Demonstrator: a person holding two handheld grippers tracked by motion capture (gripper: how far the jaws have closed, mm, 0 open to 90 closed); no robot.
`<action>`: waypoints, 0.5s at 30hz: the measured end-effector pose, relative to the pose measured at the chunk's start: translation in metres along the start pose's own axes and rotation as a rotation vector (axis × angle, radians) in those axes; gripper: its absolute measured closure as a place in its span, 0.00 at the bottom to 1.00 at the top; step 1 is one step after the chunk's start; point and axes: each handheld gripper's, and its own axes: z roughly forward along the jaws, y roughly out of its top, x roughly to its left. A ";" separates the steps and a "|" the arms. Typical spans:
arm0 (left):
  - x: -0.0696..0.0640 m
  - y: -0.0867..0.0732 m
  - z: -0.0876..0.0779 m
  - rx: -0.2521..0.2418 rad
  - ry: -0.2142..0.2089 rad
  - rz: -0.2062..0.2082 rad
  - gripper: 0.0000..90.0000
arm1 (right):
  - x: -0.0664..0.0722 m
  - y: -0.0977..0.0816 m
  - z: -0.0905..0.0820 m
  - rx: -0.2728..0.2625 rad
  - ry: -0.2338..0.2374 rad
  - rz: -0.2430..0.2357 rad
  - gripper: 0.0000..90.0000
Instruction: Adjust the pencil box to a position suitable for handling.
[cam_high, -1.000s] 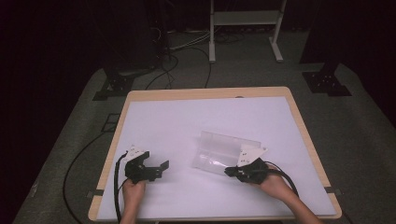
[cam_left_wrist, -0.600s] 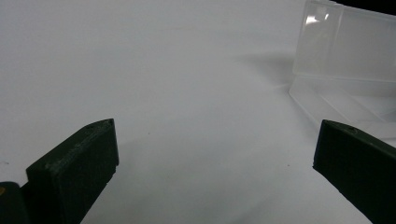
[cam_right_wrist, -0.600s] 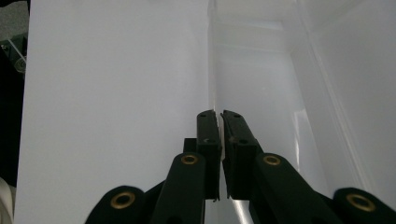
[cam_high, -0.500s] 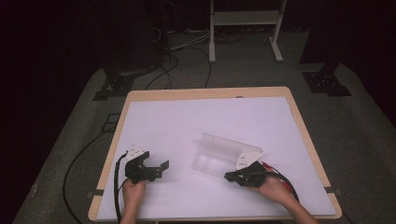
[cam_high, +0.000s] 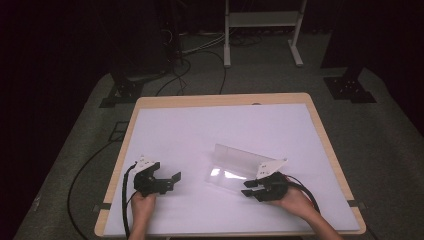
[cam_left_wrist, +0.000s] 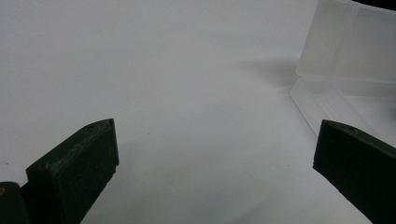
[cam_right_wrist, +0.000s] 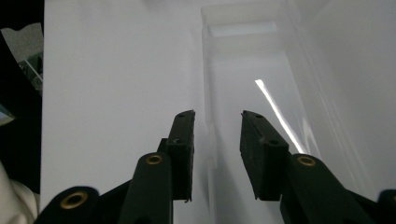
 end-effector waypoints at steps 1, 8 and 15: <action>0.000 0.000 0.000 0.000 0.000 0.000 0.00 | 0.000 0.001 -0.004 -0.010 -0.001 0.001 0.70; 0.000 0.000 0.000 0.000 0.000 0.000 0.00 | 0.000 0.000 -0.025 -0.040 -0.021 0.019 0.64; 0.000 0.000 0.000 0.004 0.001 0.006 0.00 | 0.000 -0.007 -0.047 -0.072 -0.057 0.030 0.62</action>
